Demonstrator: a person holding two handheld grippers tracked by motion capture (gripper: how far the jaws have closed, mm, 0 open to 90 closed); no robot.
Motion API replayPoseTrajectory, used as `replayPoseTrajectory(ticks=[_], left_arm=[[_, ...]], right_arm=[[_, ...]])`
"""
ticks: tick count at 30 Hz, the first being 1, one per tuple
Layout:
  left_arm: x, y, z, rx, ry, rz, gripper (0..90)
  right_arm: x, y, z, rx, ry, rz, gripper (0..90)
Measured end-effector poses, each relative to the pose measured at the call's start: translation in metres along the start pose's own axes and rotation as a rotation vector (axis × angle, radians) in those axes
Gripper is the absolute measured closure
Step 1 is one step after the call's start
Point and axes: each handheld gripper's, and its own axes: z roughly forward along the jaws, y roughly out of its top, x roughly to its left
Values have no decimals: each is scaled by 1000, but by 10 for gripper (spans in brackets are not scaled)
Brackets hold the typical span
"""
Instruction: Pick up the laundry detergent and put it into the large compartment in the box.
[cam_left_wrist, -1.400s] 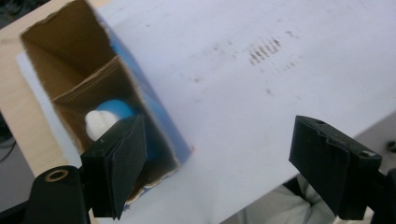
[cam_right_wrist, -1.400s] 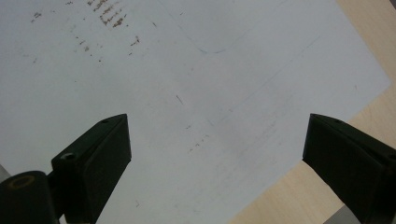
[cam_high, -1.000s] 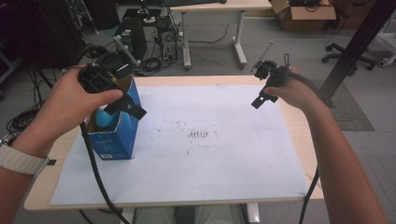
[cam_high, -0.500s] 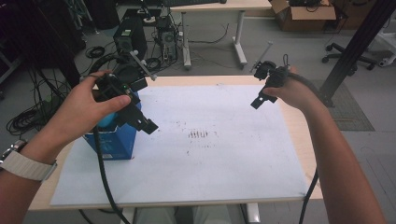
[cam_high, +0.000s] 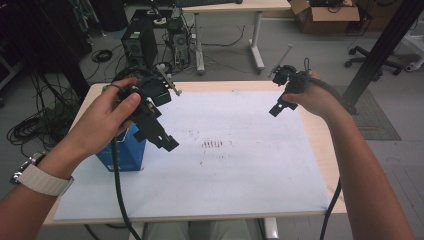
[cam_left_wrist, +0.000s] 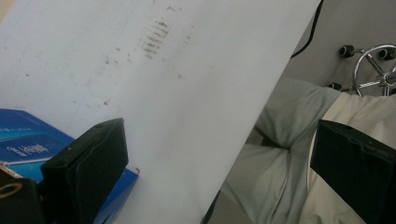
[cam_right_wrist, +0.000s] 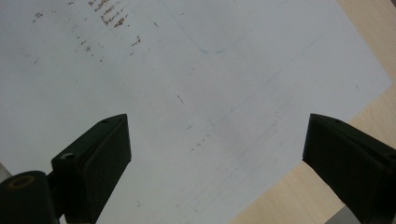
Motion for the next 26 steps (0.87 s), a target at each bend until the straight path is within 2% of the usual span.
replayPoseTrajectory(ticks=[26], left_arm=[[-1, 0, 0, -1, -5, -6, 44]], right_arm=[[2, -1, -2, -5, -1, -2, 76]])
